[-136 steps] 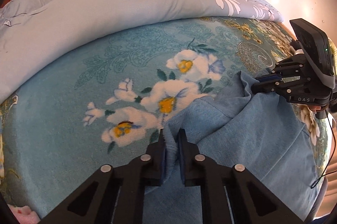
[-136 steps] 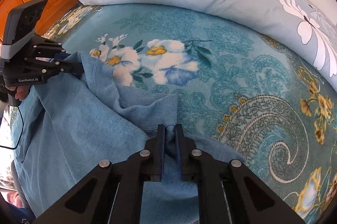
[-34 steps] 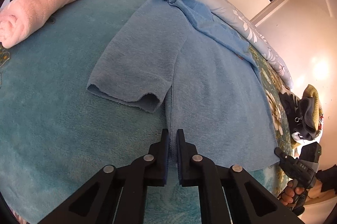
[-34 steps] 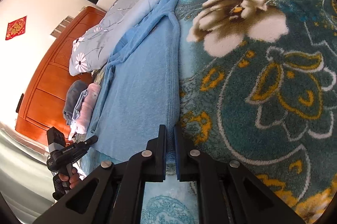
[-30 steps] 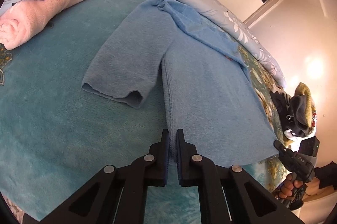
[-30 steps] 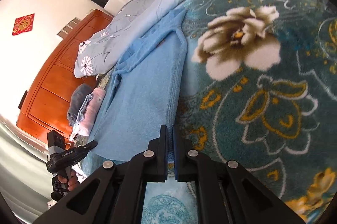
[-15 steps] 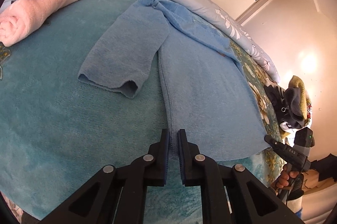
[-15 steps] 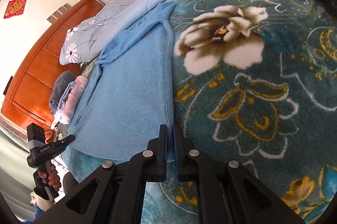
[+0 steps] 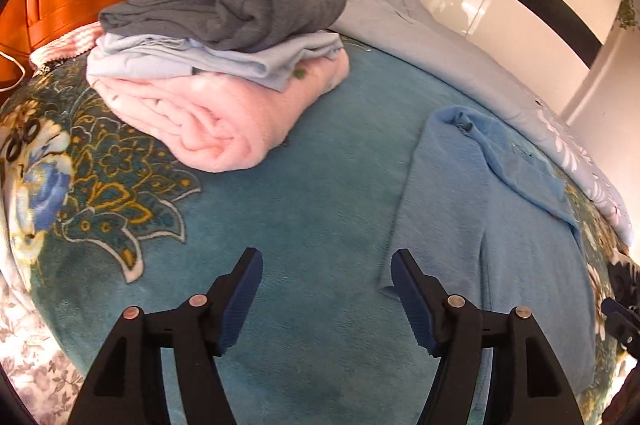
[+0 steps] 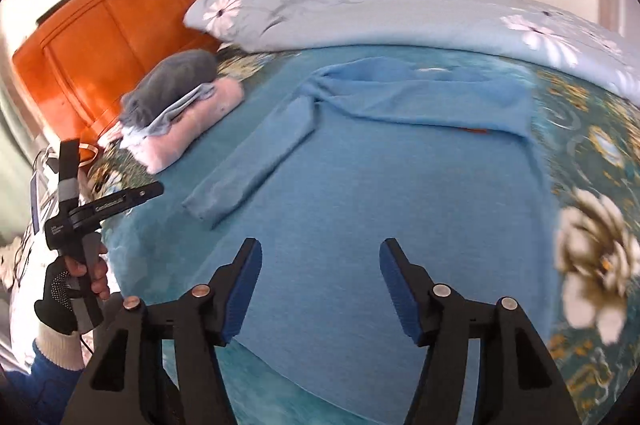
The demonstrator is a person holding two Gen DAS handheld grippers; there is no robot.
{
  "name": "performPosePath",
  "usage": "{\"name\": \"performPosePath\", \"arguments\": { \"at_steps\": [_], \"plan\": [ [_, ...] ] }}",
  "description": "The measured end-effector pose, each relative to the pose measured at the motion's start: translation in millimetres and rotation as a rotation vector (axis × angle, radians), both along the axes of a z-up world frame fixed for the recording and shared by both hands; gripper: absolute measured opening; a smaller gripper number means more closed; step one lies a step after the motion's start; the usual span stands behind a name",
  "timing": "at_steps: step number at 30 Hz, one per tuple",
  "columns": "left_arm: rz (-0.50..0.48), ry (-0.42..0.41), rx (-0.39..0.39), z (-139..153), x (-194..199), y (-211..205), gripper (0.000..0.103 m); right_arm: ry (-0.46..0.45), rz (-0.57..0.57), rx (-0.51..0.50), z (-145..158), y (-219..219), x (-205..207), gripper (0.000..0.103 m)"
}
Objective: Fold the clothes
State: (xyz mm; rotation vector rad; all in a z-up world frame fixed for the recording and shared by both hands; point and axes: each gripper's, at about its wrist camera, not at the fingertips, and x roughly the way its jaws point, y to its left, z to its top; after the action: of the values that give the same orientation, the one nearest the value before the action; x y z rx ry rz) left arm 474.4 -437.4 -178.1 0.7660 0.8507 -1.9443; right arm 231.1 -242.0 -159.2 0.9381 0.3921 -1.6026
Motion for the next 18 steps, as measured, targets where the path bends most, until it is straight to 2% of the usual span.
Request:
{"name": "performPosePath", "arguments": {
  "at_steps": [4, 7, 12, 16, 18],
  "plan": [
    [0.023, 0.019, 0.010, -2, 16, -8, 0.071, 0.043, 0.192, 0.059, -24, -85, 68, 0.063],
    [0.018, 0.051, 0.020, -4, 26, -16, 0.071, 0.105, 0.268, 0.128, -42, -126, 99, 0.063],
    [0.044, 0.124, 0.033, -8, 45, -27, 0.071, 0.170, 0.364, 0.225, -58, -151, 120, 0.063],
    [0.049, 0.160, 0.033, -11, 50, -30, 0.071, 0.221, 0.387, 0.289, -75, -156, 127, 0.063],
    [0.042, 0.180, 0.039, -13, 51, -30, 0.071, 0.238, 0.386, 0.283, -76, -155, 128, 0.063]
  ]
}}
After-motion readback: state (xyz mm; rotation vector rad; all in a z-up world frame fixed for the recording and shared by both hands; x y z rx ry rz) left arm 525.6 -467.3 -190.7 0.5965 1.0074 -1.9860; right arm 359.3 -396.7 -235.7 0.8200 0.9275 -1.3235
